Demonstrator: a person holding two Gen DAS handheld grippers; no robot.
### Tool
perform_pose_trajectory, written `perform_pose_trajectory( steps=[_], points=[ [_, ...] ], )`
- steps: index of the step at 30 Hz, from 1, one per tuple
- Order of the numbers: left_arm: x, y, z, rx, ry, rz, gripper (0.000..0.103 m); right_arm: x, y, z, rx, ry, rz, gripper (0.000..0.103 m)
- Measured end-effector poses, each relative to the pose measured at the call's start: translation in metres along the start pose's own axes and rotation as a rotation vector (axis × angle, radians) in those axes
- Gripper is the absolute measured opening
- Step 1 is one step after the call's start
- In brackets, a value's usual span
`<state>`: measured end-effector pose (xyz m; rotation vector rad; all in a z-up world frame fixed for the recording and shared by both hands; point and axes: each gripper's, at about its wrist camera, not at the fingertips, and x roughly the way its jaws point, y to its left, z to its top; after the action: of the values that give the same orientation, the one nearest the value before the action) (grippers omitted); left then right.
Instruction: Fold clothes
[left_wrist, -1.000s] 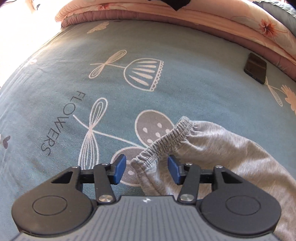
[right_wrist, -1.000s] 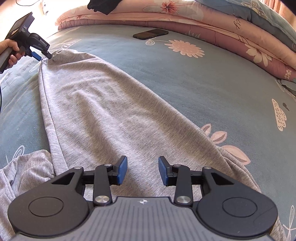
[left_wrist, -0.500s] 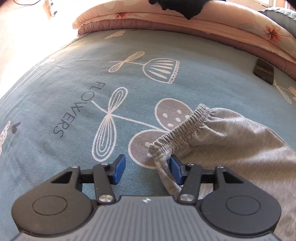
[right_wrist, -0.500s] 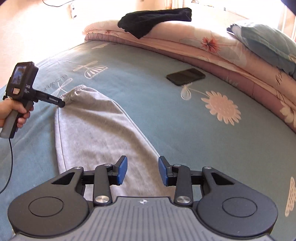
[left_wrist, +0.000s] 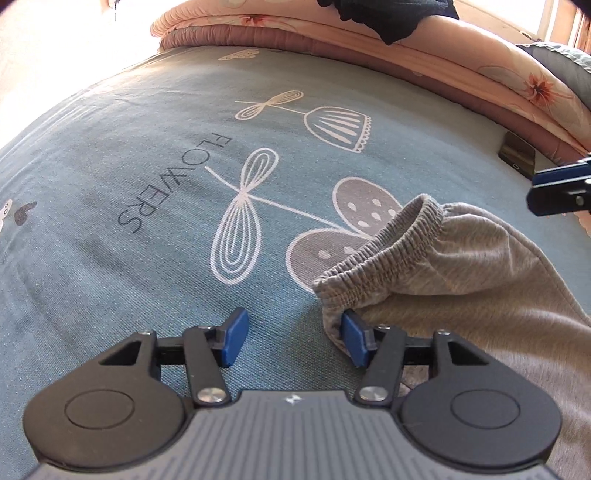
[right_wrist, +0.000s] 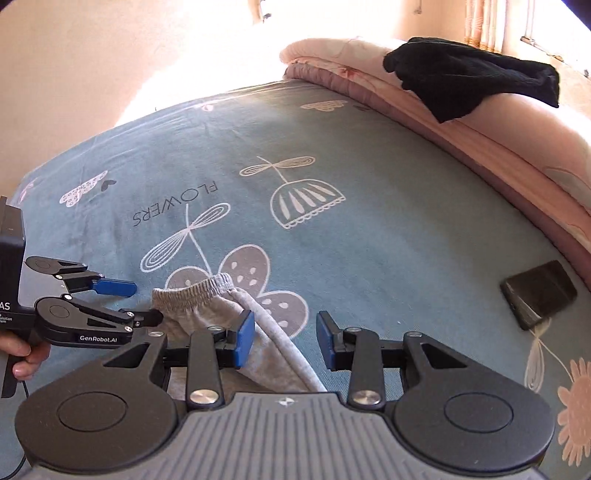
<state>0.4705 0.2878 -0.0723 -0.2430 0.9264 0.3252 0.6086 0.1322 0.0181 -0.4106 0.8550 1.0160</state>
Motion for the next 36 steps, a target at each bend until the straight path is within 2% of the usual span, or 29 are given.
perform_pose_trajectory(
  steps=[3, 7, 8, 9, 10, 13, 15, 19, 21, 22, 25, 27, 30, 31, 33, 36],
  points=[
    [0.000, 0.002, 0.000, 0.002, -0.005, -0.010, 0.058, 0.032, 0.005, 0.010, -0.031, 0.073, 0.081, 0.046],
    [0.000, 0.004, -0.002, 0.012, -0.016, -0.026, 0.058, 0.061, 0.009, 0.008, -0.119, 0.159, 0.093, 0.046],
    [0.000, 0.004, -0.002, 0.014, -0.018, -0.030, 0.058, 0.067, 0.009, 0.007, -0.126, 0.188, 0.093, 0.043],
    [0.000, 0.005, -0.002, 0.016, -0.021, -0.033, 0.058, 0.072, 0.008, 0.005, -0.130, 0.220, 0.092, 0.018],
    [-0.001, 0.005, -0.001, 0.010, -0.025, -0.038, 0.058, 0.074, 0.007, 0.003, -0.133, 0.240, 0.084, 0.003],
    [0.002, -0.002, 0.010, 0.025, -0.043, -0.067, 0.058, 0.064, 0.001, 0.008, -0.120, 0.155, 0.018, 0.003],
    [0.005, -0.008, 0.019, 0.042, -0.056, -0.087, 0.058, 0.063, -0.012, 0.017, -0.064, 0.113, -0.038, 0.003],
    [0.016, -0.023, 0.032, 0.076, -0.051, -0.084, 0.058, 0.080, -0.025, 0.013, -0.022, 0.115, -0.142, 0.004],
    [0.015, -0.027, 0.031, 0.092, -0.055, -0.084, 0.056, 0.088, -0.027, 0.006, -0.008, 0.148, -0.183, 0.015],
    [0.009, -0.026, 0.029, 0.106, -0.065, -0.089, 0.055, 0.085, -0.028, 0.003, 0.007, 0.130, -0.196, 0.019],
    [-0.019, -0.026, 0.019, 0.160, -0.134, -0.117, 0.055, 0.052, -0.033, 0.000, 0.093, 0.049, -0.150, 0.022],
    [-0.027, -0.036, 0.015, 0.202, -0.155, -0.213, 0.055, 0.022, -0.036, -0.009, 0.126, -0.004, -0.126, 0.024],
    [-0.039, -0.052, 0.008, 0.266, -0.184, -0.357, 0.056, -0.009, -0.040, -0.032, 0.187, 0.011, -0.062, 0.024],
    [-0.036, -0.061, 0.005, 0.296, -0.164, -0.401, 0.057, -0.017, -0.041, -0.041, 0.210, 0.028, -0.044, 0.024],
    [-0.026, -0.076, 0.000, 0.338, -0.103, -0.421, 0.056, -0.026, -0.046, -0.062, 0.268, 0.077, -0.005, 0.024],
    [-0.010, -0.078, -0.007, 0.326, -0.007, -0.387, 0.056, -0.030, -0.052, -0.101, 0.362, 0.157, 0.037, 0.024]
  ],
)
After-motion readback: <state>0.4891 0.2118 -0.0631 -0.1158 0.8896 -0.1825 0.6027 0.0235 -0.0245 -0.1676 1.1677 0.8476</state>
